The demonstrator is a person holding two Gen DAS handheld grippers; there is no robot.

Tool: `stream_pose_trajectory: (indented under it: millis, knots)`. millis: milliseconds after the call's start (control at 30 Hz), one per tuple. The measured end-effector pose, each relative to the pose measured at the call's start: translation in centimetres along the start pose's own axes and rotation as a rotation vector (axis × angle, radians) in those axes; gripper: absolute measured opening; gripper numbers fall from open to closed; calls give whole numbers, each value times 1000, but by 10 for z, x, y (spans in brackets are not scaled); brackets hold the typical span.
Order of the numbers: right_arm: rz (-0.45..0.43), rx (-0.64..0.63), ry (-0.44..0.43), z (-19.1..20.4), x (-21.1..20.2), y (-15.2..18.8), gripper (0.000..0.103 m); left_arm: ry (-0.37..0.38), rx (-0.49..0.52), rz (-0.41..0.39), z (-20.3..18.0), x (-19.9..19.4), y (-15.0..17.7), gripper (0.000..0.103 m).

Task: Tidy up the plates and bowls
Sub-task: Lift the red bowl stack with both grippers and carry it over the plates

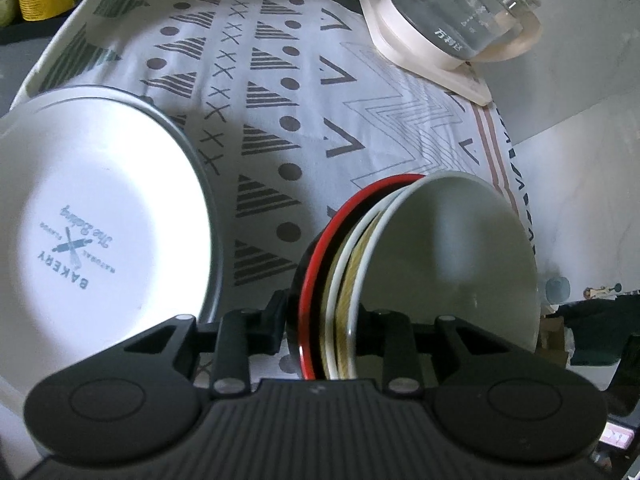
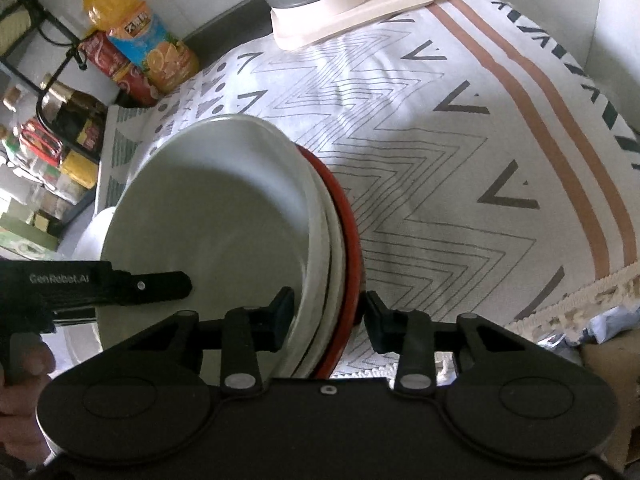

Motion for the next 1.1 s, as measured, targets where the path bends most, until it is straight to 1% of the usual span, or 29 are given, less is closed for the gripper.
stream_pose_trajectory:
  millis: [100,300,633,800,967,1100]
  knots:
    - [-11,-8,-16,3,-3,2,36,-10,7,-19,-1,-7,2,28]
    - [-43,-23,-33,13,-15,2,36,-4,-2,-59,-1,-28,6,28]
    - [-90,-80,-76,34,-40,3,36,-24,-7,-129,0,-70,15,28]
    - [-105,-115,-102,49,-51,5,36,-36,-10,-163,7,-88,20,28]
    - [-118,-135,-119,63,-56,5,36,-53,-32,-181,14,-103,21,29]
    - [-120,-140,-132,76,-56,2,36,-45,-41,-195,25,-117,16,29]
Point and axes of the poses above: each gripper's, at about its wrist camera, not at the fingertips, and x roughly the way its jaws point, z to its left, y to its underside, the point moved 1 cm from there along x, roughly the way its jaws point
